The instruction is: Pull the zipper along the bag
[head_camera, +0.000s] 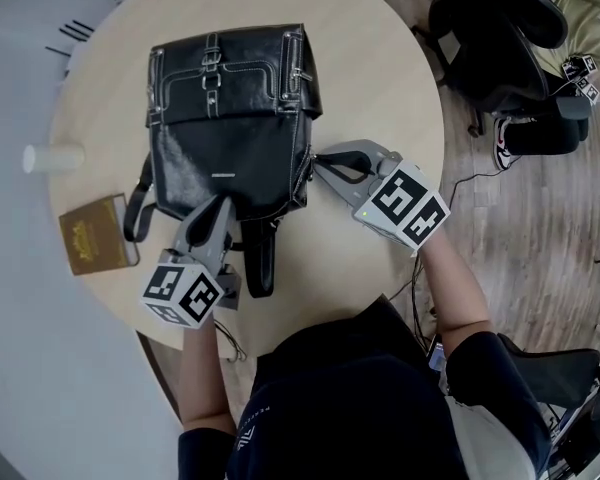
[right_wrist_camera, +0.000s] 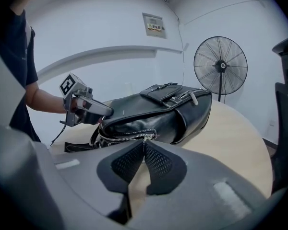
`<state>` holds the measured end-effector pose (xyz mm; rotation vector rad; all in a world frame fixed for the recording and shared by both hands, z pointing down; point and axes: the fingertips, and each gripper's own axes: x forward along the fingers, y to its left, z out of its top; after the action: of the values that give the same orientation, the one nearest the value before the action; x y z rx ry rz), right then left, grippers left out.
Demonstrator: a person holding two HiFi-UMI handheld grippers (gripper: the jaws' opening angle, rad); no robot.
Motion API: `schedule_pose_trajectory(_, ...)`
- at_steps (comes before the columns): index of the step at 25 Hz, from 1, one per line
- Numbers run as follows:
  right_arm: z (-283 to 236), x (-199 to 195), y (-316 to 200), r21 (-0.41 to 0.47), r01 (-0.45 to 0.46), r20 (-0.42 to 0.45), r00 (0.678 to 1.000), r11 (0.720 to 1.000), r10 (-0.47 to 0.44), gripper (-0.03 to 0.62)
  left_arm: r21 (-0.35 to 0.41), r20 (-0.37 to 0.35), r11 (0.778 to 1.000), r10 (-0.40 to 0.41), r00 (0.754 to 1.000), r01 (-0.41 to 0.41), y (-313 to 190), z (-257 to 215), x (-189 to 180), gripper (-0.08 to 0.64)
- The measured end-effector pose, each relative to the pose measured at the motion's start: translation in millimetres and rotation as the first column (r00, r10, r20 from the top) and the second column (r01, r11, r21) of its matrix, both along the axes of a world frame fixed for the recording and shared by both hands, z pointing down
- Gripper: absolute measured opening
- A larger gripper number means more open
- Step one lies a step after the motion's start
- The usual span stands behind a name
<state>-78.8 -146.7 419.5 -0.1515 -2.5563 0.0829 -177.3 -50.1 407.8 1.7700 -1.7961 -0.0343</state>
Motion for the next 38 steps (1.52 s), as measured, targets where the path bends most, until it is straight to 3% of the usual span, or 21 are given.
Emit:
schedule_pose_trajectory(7, 0, 1, 4, 0.041, 0.013, -0.027, 1.0, 0.999, -0.012, 0.012, 0.062, -0.013, 0.998, 0.024, 1.0, -0.024, -4, -7, 3, 0.07)
schedule_pose_trajectory(14, 3, 1, 8, 0.014, 0.012, -0.033, 0.999, 1.0, -0.012, 0.012, 0.085, -0.034, 0.994, 0.074, 0.997, -0.071, -2, -8, 4, 0.124)
schedule_pose_trajectory(24, 3, 1, 4, -0.012, -0.094, 0.002, 0.996, 0.996, 0.094, 0.012, -0.004, 0.109, 0.977, 0.213, 0.971, -0.214, 1, -17, 19, 0.152)
schedule_pose_trajectory(29, 6, 1, 2, -0.018, -0.129, 0.005, 0.992, 0.991, 0.13, 0.012, -0.07, 0.195, 0.947, 0.323, 0.926, -0.315, -3, -21, 28, 0.187)
schedule_pose_trajectory(33, 6, 0, 1, -0.025, -0.15, 0.005, 0.989, 0.988, 0.15, 0.012, -0.127, 0.273, 0.9, 0.435, 0.858, -0.416, -14, -25, 41, 0.213)
schedule_pose_trajectory(38, 7, 0, 1, -0.027, -0.185, 0.017, 0.983, 0.982, 0.186, 0.012, -0.16, 0.285, 0.852, 0.524, 0.803, -0.499, -24, -22, 52, 0.219)
